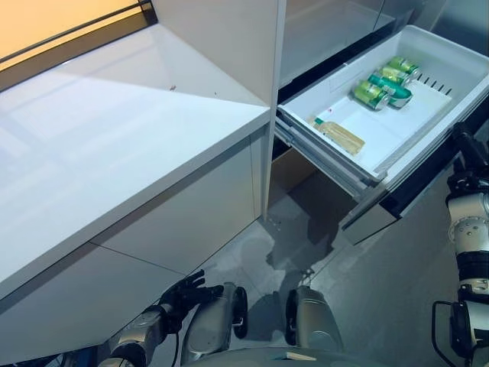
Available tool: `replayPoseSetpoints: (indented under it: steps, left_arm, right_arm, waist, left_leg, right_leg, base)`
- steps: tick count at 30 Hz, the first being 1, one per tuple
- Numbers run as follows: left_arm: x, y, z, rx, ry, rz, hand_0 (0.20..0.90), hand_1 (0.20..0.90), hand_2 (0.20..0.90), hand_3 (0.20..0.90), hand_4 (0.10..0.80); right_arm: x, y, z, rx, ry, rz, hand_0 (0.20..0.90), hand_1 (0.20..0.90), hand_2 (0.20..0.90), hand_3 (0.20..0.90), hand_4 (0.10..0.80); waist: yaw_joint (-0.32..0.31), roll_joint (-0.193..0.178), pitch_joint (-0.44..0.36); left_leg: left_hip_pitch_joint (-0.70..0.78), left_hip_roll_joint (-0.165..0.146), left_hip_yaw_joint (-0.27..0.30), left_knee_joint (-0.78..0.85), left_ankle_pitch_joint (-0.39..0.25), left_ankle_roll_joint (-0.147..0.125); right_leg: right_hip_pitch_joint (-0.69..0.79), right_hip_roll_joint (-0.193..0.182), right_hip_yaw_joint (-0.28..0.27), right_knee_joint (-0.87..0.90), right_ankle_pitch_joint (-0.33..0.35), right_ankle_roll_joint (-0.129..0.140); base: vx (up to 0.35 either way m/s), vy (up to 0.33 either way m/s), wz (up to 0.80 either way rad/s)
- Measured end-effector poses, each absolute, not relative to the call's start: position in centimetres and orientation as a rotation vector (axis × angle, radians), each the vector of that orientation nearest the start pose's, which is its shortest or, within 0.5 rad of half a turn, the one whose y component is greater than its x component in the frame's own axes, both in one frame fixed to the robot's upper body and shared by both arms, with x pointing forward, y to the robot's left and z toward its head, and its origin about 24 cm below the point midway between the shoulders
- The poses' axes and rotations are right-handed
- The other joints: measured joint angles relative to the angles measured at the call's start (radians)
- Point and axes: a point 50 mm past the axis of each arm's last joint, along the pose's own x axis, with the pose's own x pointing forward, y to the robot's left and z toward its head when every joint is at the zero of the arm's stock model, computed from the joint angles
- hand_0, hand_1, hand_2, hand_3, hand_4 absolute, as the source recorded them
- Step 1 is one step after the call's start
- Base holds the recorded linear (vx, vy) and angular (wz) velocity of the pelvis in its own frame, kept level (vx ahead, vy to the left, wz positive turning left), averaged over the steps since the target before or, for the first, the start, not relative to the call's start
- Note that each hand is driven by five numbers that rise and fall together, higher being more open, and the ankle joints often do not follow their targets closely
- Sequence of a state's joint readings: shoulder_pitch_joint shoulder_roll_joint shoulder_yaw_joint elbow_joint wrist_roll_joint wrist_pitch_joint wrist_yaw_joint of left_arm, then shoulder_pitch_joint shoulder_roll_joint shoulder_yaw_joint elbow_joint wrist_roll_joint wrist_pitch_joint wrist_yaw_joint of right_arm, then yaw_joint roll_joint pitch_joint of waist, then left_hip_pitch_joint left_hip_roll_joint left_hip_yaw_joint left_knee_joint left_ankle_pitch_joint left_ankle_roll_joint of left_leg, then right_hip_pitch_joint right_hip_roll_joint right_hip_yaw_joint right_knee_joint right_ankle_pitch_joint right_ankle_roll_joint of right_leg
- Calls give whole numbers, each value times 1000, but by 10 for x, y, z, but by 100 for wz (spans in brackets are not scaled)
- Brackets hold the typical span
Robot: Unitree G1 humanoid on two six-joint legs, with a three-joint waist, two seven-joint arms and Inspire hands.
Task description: Put drinks into fridge and close the fridge
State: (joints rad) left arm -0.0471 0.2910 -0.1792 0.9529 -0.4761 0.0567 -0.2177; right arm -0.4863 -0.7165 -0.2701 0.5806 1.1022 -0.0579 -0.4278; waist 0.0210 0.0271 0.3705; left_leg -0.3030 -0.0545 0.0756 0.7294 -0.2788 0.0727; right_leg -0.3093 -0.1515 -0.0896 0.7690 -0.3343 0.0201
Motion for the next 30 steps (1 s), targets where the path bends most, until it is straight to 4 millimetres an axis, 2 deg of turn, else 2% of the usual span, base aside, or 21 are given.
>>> replayPoseSetpoints:
  steps: [6, 13, 23, 30]
  left_arm:
    - [167, 218, -126, -190, 899, -15, 900, 900, 900, 900, 800]
    - [168, 215, -125, -219, 883, -13, 900, 900, 900, 900, 800]
    - [169, 205, -126, -252, 856, -19, 900, 900, 900, 900, 800]
    - [174, 198, -124, -266, 833, -34, 900, 900, 900, 900, 800]
  right_arm:
    - [301, -383, 153, 657, -226, -796, 900, 900, 900, 900, 800]
    - [303, -381, 154, 611, -249, -713, 900, 900, 900, 900, 800]
    - [311, -379, 164, 564, -270, -635, 900, 900, 900, 900, 800]
    - [324, -376, 178, 515, -271, -627, 900, 900, 900, 900, 800]
  waist:
    - [2, 2, 23]
    - [2, 8, 30]
    - [18, 19, 43]
    - [66, 30, 63]
  left_leg:
    - [-26, -10, -3, 45, -11, 0]
    - [-57, -25, -31, 65, -5, -2]
    - [-73, -60, -87, 29, 40, -19]
    - [-52, -70, -139, -36, 93, -35]
  right_leg:
    - [-21, -15, 0, 47, -10, 5]
    - [-40, -20, -13, 69, -14, 3]
    - [-36, -47, -69, 65, -16, -6]
    - [2, -65, -135, 26, -10, -33]
  base:
    - [18, 14, 6]
    - [21, 16, 6]
    - [2, 41, 18]
    - [33, 39, 25]
